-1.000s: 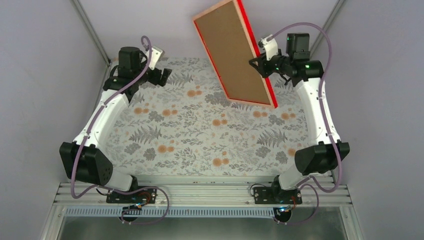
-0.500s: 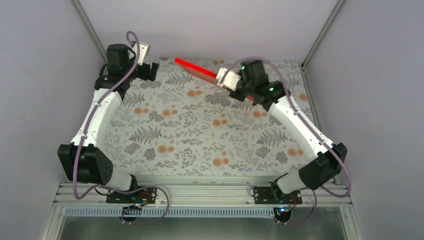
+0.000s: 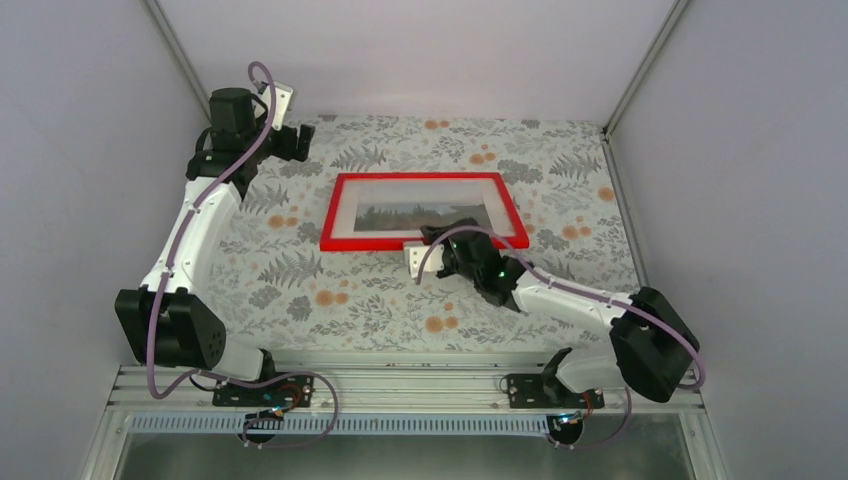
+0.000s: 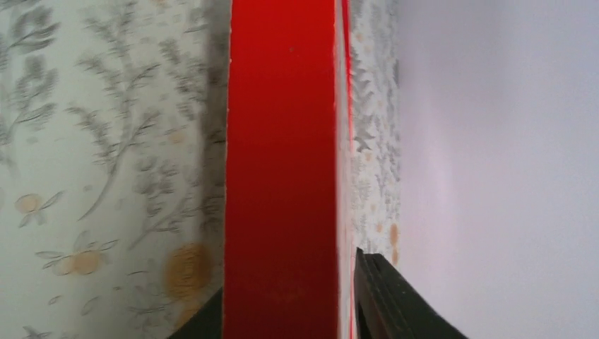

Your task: Put the photo into the frame

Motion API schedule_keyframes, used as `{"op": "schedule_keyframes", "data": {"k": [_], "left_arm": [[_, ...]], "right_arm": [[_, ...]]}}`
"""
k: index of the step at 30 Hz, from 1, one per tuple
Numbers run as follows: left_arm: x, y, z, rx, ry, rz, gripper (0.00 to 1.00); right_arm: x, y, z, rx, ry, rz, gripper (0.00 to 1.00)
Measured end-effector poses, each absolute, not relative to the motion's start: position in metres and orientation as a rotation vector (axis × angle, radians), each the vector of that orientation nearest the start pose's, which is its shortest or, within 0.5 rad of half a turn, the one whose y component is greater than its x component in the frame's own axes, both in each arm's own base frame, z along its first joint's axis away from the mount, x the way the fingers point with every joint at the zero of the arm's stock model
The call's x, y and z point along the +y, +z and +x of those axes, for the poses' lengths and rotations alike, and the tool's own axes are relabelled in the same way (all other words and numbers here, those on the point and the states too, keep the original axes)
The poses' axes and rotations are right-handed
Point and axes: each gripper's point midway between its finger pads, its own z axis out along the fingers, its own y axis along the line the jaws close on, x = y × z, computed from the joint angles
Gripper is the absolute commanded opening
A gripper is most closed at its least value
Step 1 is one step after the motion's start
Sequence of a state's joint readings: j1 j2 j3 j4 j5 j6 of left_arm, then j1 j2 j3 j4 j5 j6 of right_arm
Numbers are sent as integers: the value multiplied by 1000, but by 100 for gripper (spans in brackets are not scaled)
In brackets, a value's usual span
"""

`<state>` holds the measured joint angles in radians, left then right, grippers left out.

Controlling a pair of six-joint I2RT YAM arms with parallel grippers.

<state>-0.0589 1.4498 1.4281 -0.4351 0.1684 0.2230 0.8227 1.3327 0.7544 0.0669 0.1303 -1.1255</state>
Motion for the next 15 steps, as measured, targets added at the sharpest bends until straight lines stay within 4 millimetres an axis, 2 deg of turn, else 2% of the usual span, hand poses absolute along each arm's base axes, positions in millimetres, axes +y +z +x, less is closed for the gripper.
{"op": "schedule_keyframes", "data": {"k": [3, 5, 12, 15], "left_arm": [[-55, 321, 450, 1987, -68, 389, 100], [-56, 319, 450, 1989, -73, 391, 100], [-59, 310, 449, 2002, -98, 402, 100], [-60, 307, 449, 2006, -100, 403, 100]], "right_arm": [[283, 140, 280, 1208, -309, -1713, 50], [285, 130, 272, 1189, -291, -1715, 53], [299, 124, 260, 1179, -174, -1686, 64], [305, 116, 251, 1194, -95, -1703, 72]]}}
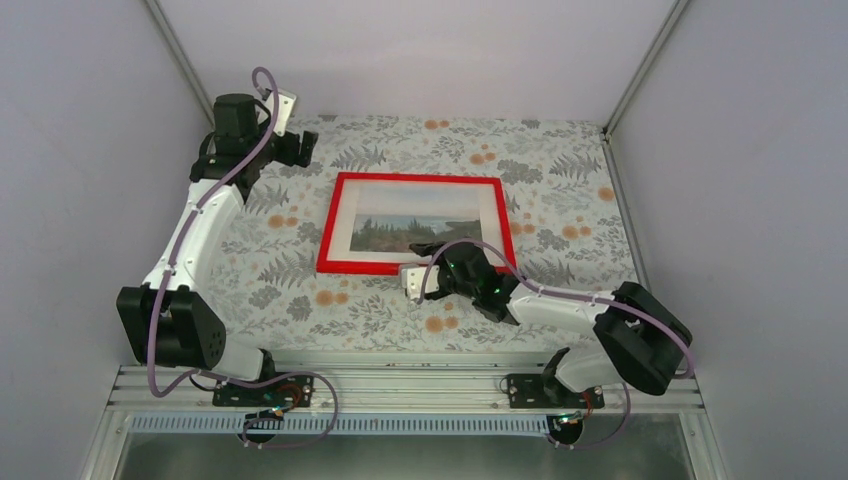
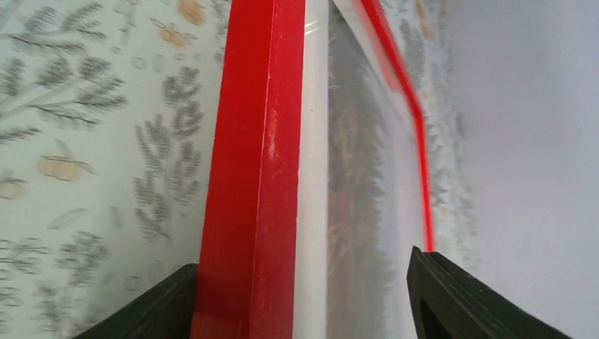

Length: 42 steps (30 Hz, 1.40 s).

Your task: Put the photo into the frame

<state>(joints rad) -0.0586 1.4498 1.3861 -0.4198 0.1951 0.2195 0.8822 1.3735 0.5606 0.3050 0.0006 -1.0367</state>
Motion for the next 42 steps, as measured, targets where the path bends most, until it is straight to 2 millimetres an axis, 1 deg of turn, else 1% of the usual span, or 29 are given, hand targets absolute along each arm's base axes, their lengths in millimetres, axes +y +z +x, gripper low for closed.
{"op": "schedule_keyframes", "data": {"k": [3, 5, 7, 8, 9, 13, 16, 19, 22, 25, 28, 30, 32, 34, 37, 39, 42], "left_arm": [[-60, 303, 448, 2013, -101, 404, 100], [-60, 302, 448, 2017, -101, 403, 100], [-59, 300, 448, 2020, -101, 402, 100], [-59, 300, 448, 2021, -100, 401, 100], [-59, 300, 448, 2022, -99, 400, 100], [-58, 300, 448, 2023, -95, 399, 100], [-58, 299, 448, 2024, -95, 400, 100], [-59, 299, 447, 2027, -99, 406, 100], [-59, 296, 445, 2039, -100, 413, 100], [-59, 292, 443, 2054, -99, 423, 100], [-61, 282, 439, 2089, -111, 448, 100], [-64, 272, 439, 2121, -131, 472, 100], [-69, 256, 439, 2163, -164, 507, 100], [-73, 237, 438, 2213, -204, 540, 100], [-78, 217, 435, 2253, -248, 578, 100], [-79, 209, 434, 2267, -260, 593, 100], [-78, 196, 436, 2288, -288, 607, 100]], "right_arm": [[307, 105, 241, 1227, -20, -1737, 80], [307, 99, 234, 1249, 22, -1760, 88], [310, 100, 230, 1261, 62, -1767, 97], [312, 102, 230, 1268, 76, -1763, 100], [314, 106, 230, 1272, 93, -1762, 100], [328, 130, 231, 1288, 170, -1744, 100], [336, 155, 238, 1322, 242, -1707, 100], [337, 179, 252, 1370, 297, -1655, 100], [329, 200, 273, 1437, 330, -1583, 100], [311, 214, 294, 1525, 360, -1510, 100], [284, 226, 318, 1623, 379, -1416, 100], [264, 230, 333, 1687, 388, -1352, 100], [242, 230, 346, 1757, 401, -1290, 100], [213, 223, 361, 1851, 424, -1211, 100], [175, 207, 378, 1986, 461, -1095, 100], [147, 191, 389, 2087, 506, -997, 100], [116, 171, 402, 2203, 582, -867, 100]]}}
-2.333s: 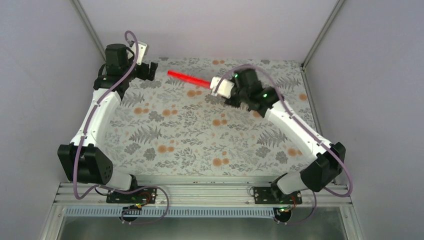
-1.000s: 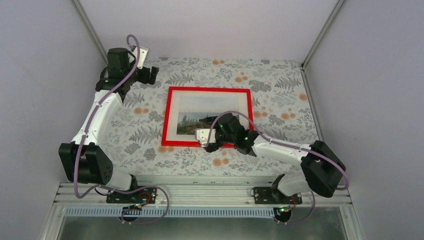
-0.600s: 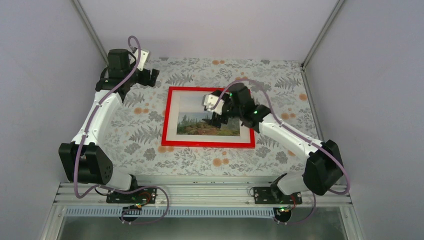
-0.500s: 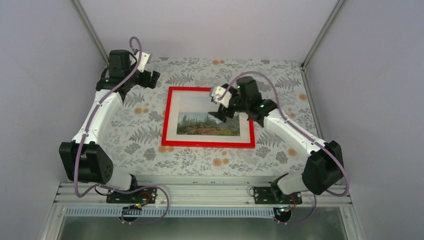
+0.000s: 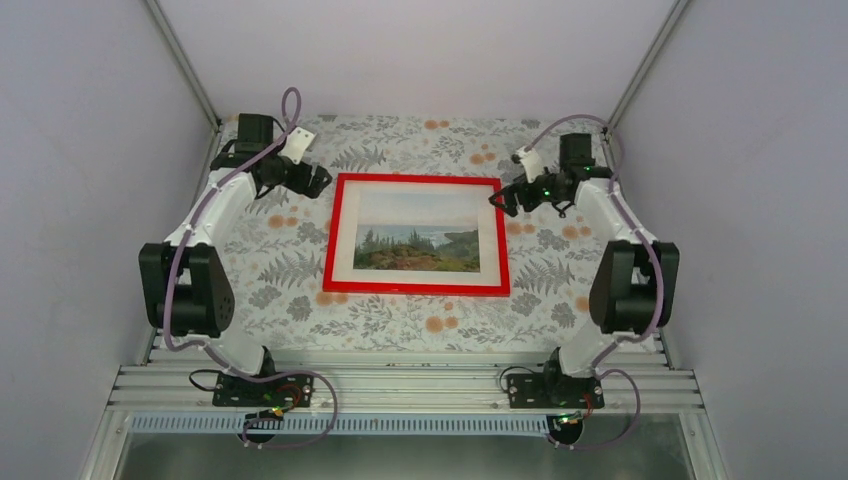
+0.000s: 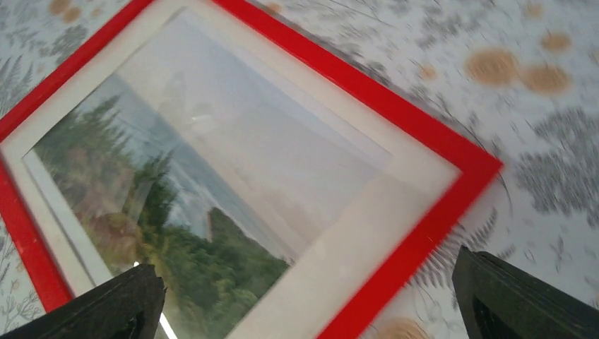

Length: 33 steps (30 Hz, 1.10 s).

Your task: Put the photo into the frame

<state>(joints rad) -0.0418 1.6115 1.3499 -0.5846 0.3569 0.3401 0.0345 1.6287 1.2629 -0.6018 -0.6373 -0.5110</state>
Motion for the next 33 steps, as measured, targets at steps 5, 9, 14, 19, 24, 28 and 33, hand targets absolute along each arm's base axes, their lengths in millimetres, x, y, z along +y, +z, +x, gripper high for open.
{"op": "schedule_keyframes", "data": {"k": [5, 9, 14, 19, 24, 28, 33], "left_arm": [[-74, 155, 441, 2376, -354, 603, 97], [-74, 125, 440, 2452, -428, 584, 86], [-79, 92, 434, 2540, -536, 551, 74], [-81, 67, 431, 2613, -604, 508, 65], [-81, 49, 433, 2662, -642, 475, 55], [-84, 40, 434, 2680, -681, 464, 49], [-88, 36, 433, 2681, -724, 468, 39]], "right_arm": [[65, 136, 424, 2359, 701, -635, 95], [43, 108, 428, 2461, 774, -504, 92], [43, 79, 426, 2561, 858, -413, 86], [45, 58, 431, 2616, 915, -348, 79], [49, 40, 435, 2643, 996, -292, 71], [55, 39, 435, 2638, 1036, -283, 63], [70, 37, 432, 2637, 1081, -310, 54]]}}
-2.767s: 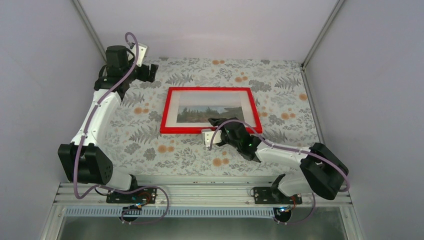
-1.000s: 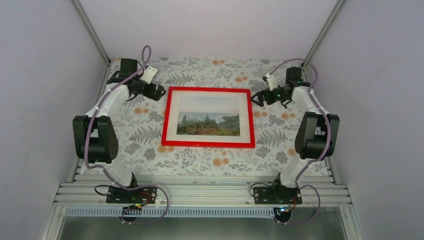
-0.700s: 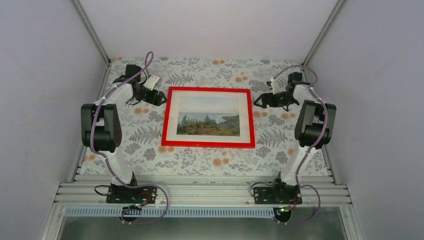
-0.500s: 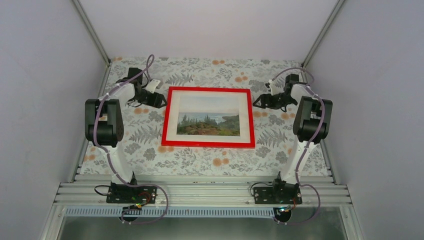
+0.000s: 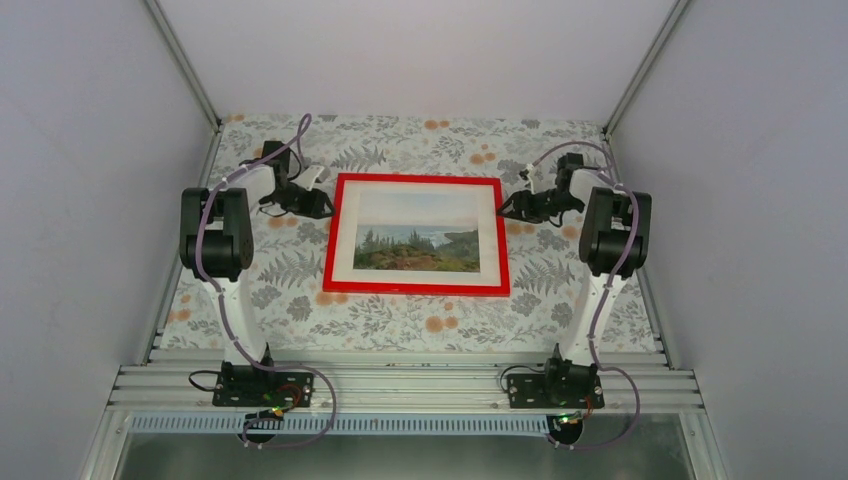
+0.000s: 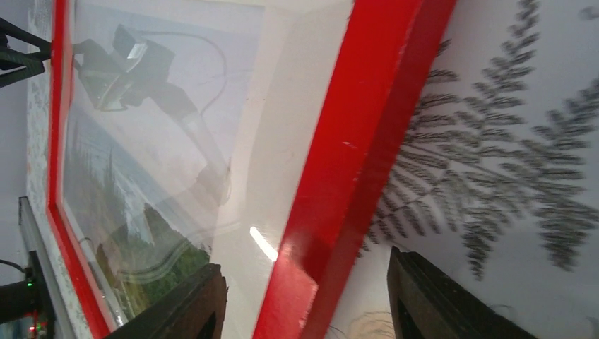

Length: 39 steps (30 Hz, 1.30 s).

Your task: Put the photo into the frame

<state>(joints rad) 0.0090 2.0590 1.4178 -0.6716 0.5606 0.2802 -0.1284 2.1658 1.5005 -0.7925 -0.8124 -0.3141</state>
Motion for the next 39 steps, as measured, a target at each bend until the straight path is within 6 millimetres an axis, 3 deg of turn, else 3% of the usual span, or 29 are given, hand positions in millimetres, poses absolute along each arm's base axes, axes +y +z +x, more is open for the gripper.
{"op": "schedule_keyframes", "data": {"k": [8, 18, 28, 34, 39], "left_arm": [[-93, 36, 429, 2663, -770, 501, 29], [-89, 32, 394, 2689, -762, 538, 24], [-83, 31, 357, 2722, -712, 581, 24], [-83, 31, 354, 2723, -705, 581, 24], [-83, 31, 354, 2723, -705, 581, 25]], "right_arm": [[88, 33, 418, 2630, 1163, -332, 48], [97, 31, 390, 2631, 1203, -358, 47], [101, 29, 375, 2633, 1220, -363, 46], [102, 29, 363, 2632, 1214, -371, 48], [102, 30, 364, 2627, 1210, -374, 51]]}}
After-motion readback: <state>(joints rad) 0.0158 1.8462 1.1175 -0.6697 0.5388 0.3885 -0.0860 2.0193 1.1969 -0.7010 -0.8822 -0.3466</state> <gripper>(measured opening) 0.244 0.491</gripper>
